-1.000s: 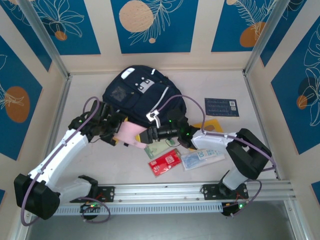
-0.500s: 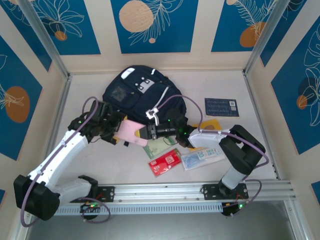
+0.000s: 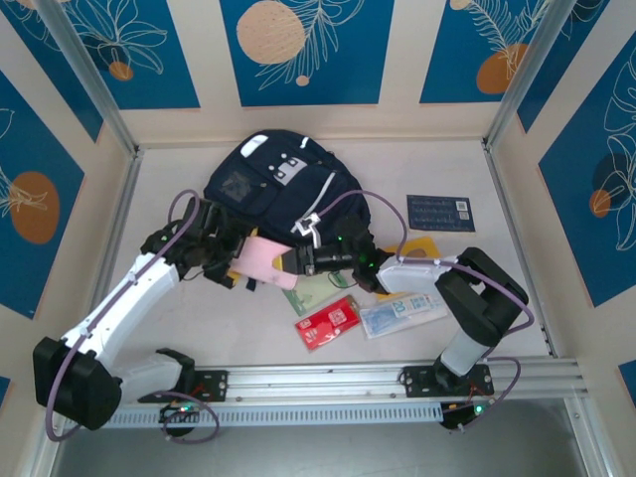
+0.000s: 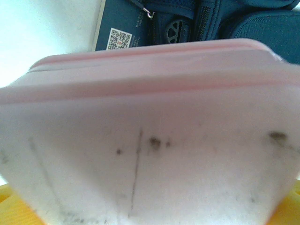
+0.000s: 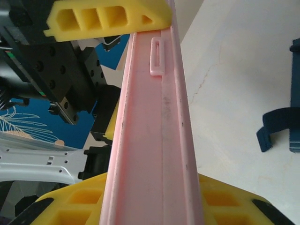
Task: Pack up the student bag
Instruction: Pass the loose stationery.
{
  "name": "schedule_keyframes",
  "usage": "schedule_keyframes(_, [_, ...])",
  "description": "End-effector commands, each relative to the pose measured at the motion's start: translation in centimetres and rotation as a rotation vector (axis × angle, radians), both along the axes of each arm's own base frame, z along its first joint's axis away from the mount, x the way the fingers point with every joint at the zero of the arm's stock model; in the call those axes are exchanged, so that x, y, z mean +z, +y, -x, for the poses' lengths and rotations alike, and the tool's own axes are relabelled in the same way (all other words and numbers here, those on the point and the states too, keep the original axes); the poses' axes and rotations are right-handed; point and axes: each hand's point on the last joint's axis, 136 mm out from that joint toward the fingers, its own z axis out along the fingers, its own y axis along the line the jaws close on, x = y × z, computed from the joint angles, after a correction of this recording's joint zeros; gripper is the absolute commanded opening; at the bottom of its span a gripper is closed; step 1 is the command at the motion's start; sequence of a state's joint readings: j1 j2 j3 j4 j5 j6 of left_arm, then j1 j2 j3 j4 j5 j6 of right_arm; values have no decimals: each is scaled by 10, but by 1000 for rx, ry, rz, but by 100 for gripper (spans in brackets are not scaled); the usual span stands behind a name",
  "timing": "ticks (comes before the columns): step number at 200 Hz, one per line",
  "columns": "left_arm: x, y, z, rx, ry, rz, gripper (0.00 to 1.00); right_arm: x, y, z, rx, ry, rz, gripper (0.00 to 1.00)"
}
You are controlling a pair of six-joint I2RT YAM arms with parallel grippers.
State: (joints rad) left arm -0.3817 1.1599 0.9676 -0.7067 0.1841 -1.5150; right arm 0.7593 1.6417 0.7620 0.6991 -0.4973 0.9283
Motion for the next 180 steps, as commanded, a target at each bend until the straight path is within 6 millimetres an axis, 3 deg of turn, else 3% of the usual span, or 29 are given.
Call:
schedule_keyframes(1, [6,0,1,-33,3,-7,100,10,-12,-14,-81,4,-6,32])
schedule_keyframes(27, [7,4,-3,-61,-23,-59,100,2,-29,-26,-164,79,17,33])
schedule_keyframes(42, [14,5,-15,-131,-100,-135,100,-2,-44,-36,-230,129,37,32])
schedule_keyframes(84, [39,-7,-52,-485,-265,-462,97,-1,-109,-62,-464,126,119,29])
schedule_keyframes(105, [52,-33,-69,-698,-359,-583,93,9,-154,-69,-593,107,141,28])
schedule_keyframes(134, [57,-78,-88,-971,-494,-689,94,29,-215,-67,-776,53,182,28])
schedule_keyframes(157, [50,-112,-100,-1162,-558,-742,95,41,-260,-59,-930,11,230,28])
schedule_keyframes(180, [30,-133,-122,-1275,-562,-798,96,46,-286,-52,-1018,24,205,28])
